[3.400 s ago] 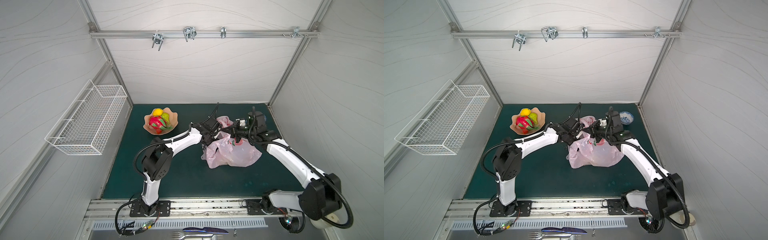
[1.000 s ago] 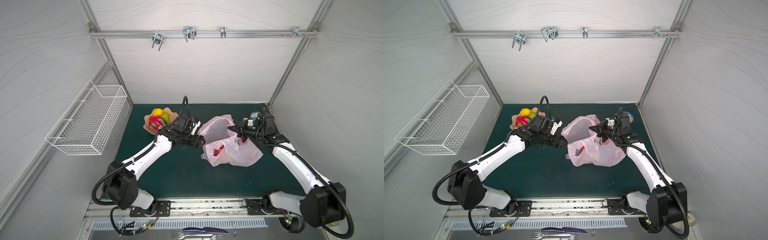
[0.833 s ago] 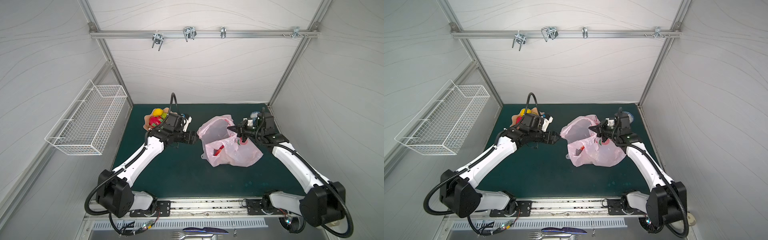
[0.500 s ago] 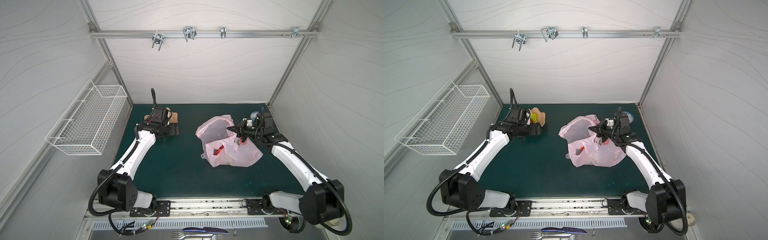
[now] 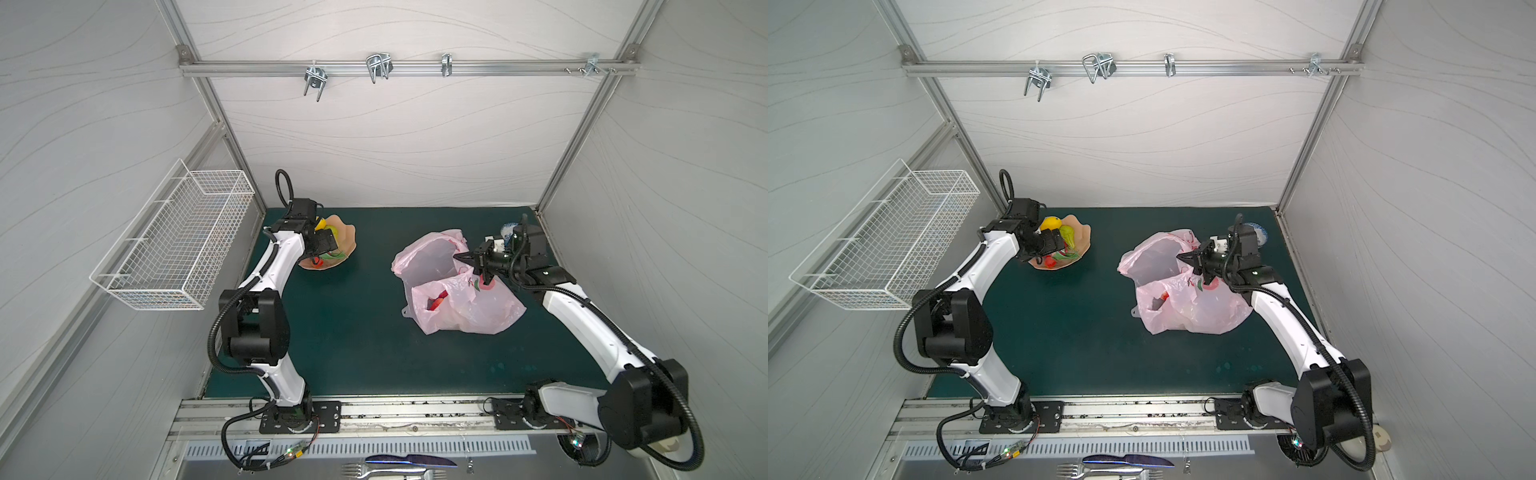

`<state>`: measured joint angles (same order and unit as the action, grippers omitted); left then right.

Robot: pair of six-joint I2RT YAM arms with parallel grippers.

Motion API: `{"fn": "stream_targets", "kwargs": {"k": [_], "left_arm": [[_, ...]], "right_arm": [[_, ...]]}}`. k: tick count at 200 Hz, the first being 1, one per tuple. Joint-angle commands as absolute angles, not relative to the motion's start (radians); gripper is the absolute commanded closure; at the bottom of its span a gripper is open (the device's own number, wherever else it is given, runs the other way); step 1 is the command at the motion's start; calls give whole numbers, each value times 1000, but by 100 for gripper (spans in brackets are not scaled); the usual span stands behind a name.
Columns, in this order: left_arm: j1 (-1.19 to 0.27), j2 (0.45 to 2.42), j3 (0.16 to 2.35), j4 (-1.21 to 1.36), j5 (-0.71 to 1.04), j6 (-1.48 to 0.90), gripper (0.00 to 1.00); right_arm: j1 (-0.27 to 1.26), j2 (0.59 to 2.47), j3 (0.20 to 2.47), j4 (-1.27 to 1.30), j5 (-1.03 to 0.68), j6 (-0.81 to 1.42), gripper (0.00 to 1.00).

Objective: Place the fruits into the plastic bag
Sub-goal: 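Lower the left gripper over the dragon fruit in the bowl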

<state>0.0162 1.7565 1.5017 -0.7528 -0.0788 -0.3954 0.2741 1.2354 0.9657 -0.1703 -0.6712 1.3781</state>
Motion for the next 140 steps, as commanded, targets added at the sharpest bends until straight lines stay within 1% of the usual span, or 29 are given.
{"fn": "stream_targets", "kwargs": {"k": [1, 62, 140], "left_arm": [[44, 1801, 1567, -753, -76, -475, 1], [78, 1878, 1573, -641, -54, -585, 1], [116, 1963, 1587, -513, 53, -651, 1]], "right_arm": [[268, 1244, 995, -193, -680, 1369, 100], [267, 1264, 1005, -187, -686, 1366, 100], [267, 1270, 1006, -184, -681, 1366, 100]]}}
